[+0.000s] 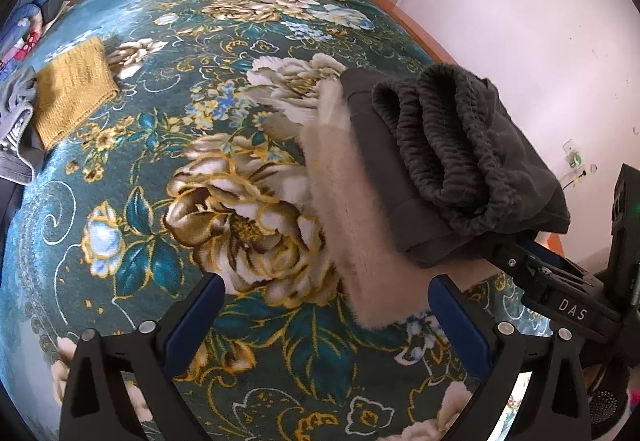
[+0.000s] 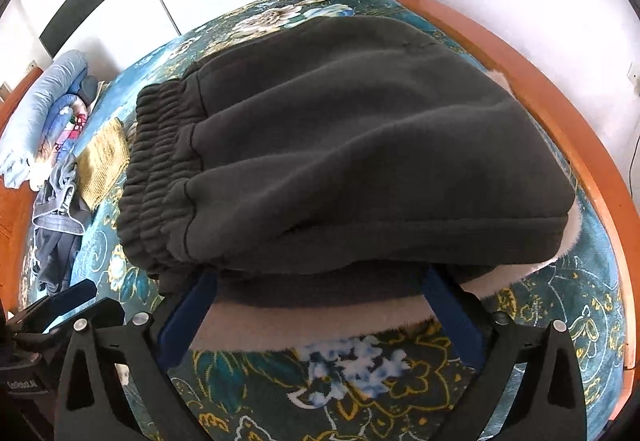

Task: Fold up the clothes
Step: 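Open both tools and release the sweatpants on the fleece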

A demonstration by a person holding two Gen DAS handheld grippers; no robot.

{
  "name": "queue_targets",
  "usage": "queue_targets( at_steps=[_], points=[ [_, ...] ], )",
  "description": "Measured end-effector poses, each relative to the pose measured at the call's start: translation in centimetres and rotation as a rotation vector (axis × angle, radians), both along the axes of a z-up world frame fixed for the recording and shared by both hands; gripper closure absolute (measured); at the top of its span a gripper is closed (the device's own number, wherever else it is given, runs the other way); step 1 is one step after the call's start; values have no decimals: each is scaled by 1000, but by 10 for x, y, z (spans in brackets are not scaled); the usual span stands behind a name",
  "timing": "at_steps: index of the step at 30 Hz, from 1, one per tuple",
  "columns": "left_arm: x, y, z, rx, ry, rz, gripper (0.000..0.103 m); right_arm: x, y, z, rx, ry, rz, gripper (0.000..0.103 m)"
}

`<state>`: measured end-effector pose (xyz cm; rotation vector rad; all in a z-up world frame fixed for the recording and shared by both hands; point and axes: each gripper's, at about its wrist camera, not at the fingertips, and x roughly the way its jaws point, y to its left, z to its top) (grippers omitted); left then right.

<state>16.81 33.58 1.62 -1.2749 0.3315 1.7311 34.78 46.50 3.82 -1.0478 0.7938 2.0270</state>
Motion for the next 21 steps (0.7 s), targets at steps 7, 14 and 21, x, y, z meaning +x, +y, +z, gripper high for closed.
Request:
queue_targets(
  at_steps=[7,14,21],
  points=[
    [11,7,-11,-17,-17,-20,0,5,-4,-15,-38,-19,-23,0],
    [19,12,-15,-37,0,-25,0,3,-7,-22,-59,-10,-22,0],
    [25,14,-18,-50,6,-35,0,-1,-11,-26,-79,1,-16,0]
  ],
)
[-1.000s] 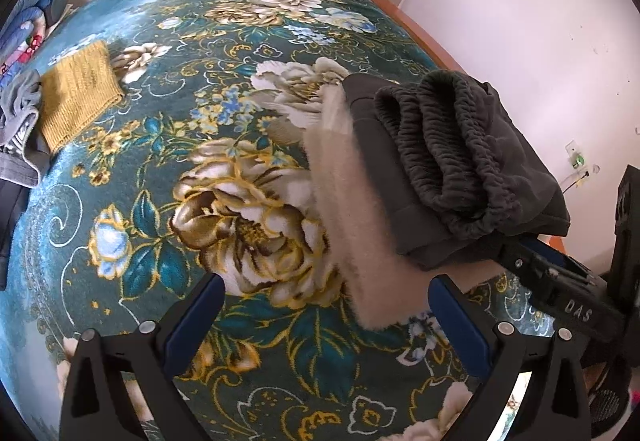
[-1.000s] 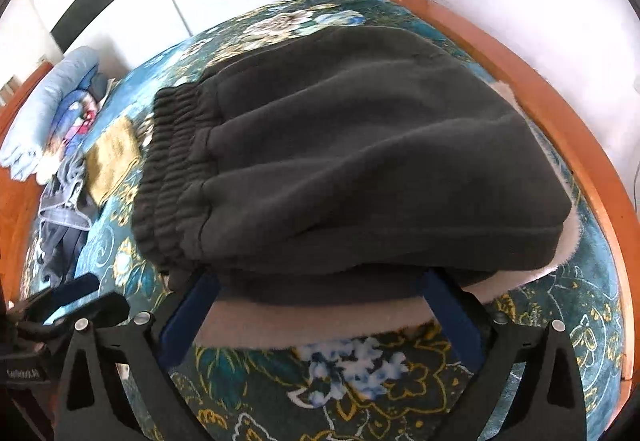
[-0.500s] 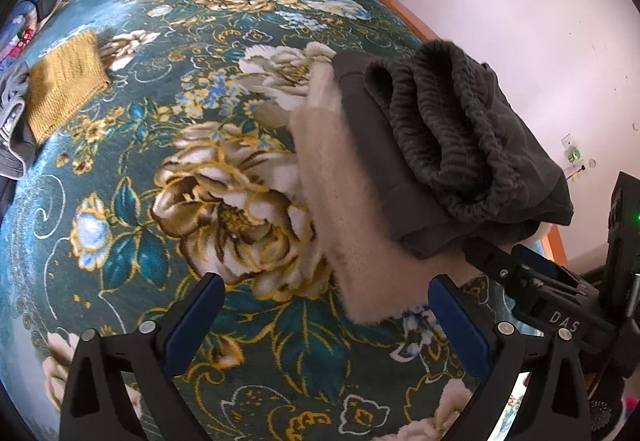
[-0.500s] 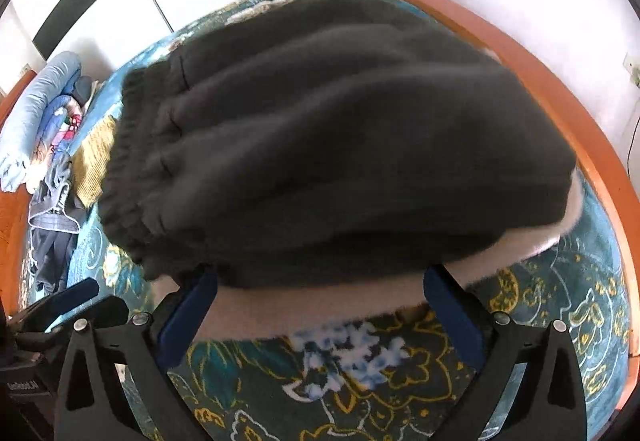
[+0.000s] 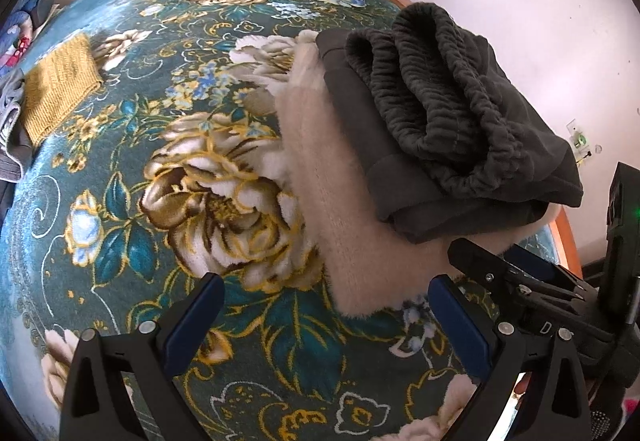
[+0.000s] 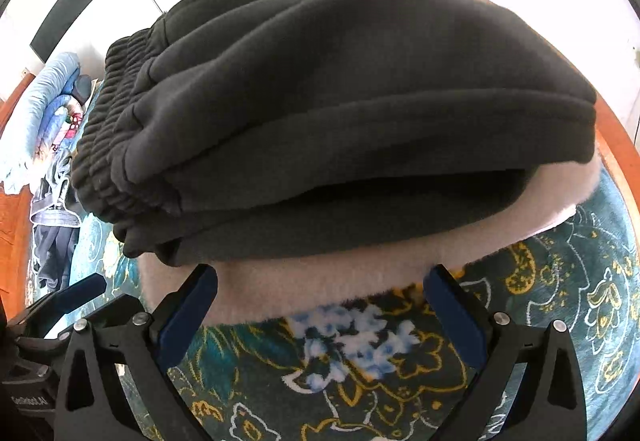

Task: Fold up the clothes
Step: 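Open both tools and release the sweatpants on the fleece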

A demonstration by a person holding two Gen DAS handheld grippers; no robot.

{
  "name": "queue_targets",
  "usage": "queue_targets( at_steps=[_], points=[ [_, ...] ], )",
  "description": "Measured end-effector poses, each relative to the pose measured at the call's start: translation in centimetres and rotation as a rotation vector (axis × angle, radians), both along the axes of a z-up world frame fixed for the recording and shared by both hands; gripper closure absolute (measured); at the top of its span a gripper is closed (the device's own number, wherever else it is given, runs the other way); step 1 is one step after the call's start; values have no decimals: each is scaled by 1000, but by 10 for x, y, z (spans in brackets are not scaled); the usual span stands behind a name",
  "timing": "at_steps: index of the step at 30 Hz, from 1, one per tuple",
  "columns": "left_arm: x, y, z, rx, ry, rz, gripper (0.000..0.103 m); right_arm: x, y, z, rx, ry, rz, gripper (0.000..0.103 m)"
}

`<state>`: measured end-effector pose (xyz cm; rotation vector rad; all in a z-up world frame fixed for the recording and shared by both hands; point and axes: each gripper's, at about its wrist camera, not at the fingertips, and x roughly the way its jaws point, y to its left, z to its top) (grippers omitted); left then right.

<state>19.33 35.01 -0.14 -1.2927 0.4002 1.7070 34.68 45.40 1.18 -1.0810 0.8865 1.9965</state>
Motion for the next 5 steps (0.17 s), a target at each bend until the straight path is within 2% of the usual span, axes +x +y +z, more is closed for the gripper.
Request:
queue_targets(
  at_steps=[5],
  points=[
    [4,1,1,-1,1,-4,0,-2,-2,2,2,8,2,0]
  ],
)
